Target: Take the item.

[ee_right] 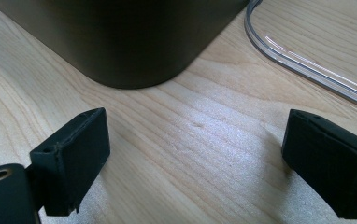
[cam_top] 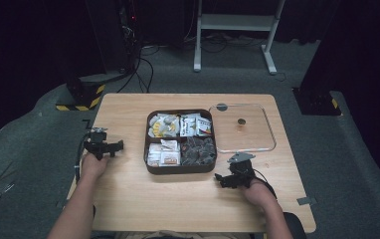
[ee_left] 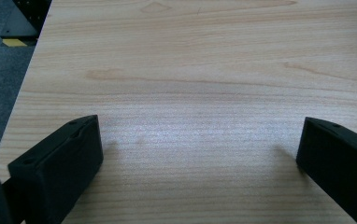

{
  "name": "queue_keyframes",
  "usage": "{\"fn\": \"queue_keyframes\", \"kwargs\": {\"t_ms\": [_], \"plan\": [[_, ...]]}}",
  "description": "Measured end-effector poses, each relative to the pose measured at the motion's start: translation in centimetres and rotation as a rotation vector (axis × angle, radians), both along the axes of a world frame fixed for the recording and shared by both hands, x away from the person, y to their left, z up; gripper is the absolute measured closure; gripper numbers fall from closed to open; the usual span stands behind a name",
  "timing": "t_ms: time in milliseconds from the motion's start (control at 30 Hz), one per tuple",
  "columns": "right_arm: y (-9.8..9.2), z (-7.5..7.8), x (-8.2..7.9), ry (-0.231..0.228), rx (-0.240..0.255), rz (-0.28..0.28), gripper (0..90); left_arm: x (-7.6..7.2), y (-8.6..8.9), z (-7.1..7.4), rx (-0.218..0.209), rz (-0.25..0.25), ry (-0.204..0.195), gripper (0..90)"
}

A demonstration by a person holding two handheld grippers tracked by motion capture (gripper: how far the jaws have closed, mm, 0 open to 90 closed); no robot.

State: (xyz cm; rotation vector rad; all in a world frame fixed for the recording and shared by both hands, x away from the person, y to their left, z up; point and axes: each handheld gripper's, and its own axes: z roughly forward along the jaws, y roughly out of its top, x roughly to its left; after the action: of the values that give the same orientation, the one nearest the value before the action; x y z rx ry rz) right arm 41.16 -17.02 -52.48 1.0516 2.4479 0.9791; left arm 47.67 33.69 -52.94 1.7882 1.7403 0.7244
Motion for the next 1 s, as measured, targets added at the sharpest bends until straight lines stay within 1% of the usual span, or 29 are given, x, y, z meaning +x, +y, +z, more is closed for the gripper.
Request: {"fn": "queue_keyframes", "kwargs": {"t_ms": [767,833,1000], "plan": [[0.0,-0.01,0.02,-0.001,0.001,0.002,7.7,0.03,0.02,0.01,-0.005,0.002,-0.002,1.3],[0.0,0.0,0.02,-0.002,0.0,0.003,7.7,0.02,-0.02,0.0,0.001,0.0,-0.003,1.3],[0.0,-0.01,0.02,-0.001,0.001,0.002,7.7,0.02,0.01,0.02,0.001,-0.002,-0.006,3.1]]}}
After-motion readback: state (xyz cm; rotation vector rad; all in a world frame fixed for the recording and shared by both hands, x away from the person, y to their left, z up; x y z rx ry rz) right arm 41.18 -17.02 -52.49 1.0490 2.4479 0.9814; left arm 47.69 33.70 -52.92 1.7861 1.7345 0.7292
